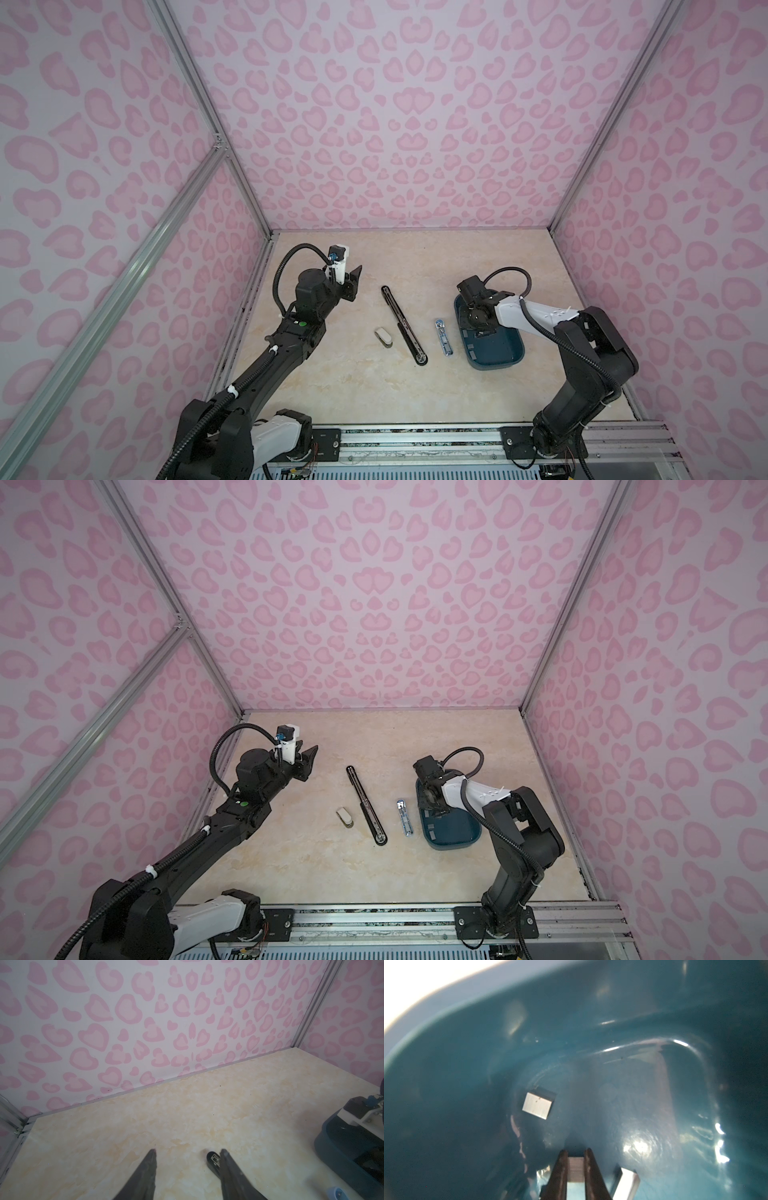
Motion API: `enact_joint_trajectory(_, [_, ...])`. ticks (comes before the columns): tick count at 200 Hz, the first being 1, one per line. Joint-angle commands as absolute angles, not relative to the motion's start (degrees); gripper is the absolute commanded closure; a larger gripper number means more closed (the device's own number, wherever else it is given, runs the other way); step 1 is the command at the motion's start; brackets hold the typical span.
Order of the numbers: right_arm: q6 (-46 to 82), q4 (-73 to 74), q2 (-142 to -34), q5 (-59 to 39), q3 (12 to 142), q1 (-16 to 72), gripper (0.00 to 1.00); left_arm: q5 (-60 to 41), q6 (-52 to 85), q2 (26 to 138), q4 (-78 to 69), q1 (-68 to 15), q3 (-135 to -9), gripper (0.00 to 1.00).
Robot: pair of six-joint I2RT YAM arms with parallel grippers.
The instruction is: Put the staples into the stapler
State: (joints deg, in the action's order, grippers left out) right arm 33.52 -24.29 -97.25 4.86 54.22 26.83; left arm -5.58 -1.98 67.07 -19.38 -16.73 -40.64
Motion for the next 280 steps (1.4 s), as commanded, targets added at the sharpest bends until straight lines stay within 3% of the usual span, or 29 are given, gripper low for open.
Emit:
enact_joint_trajectory(1, [33.40, -25.76, -96.63, 4.64, 54.02, 26.70, 0.87, -5.61, -2.12, 66.29, -20.79, -16.78, -40.37, 0.50])
enact_joint_trajectory(71, [29.78, -26.98, -86.02, 6.95, 55.08, 28.09, 0.88, -6.66, 0.03, 61.10, -18.59, -16.71, -37.78, 0.50])
enact_joint_trajectory(113, [26.20, -23.88, -80.19, 7.36, 55.05, 37.85, 0.88, -7.07, 1.43, 56.10, -15.50, -16.70, -34.78, 0.50])
enact_joint_trajectory(166, [24.07, -17.06, -84.34, 8.45, 54.58, 51.97, 0.89, -6.40, 4.99, 51.77, -13.36, -16.70, -29.29, 0.48])
enact_joint_trajectory(280, [28.81, -16.56, -90.94, 7.78, 54.63, 57.70, 0.90, -5.96, 5.13, 48.34, -11.60, -16.75, -26.38, 0.47])
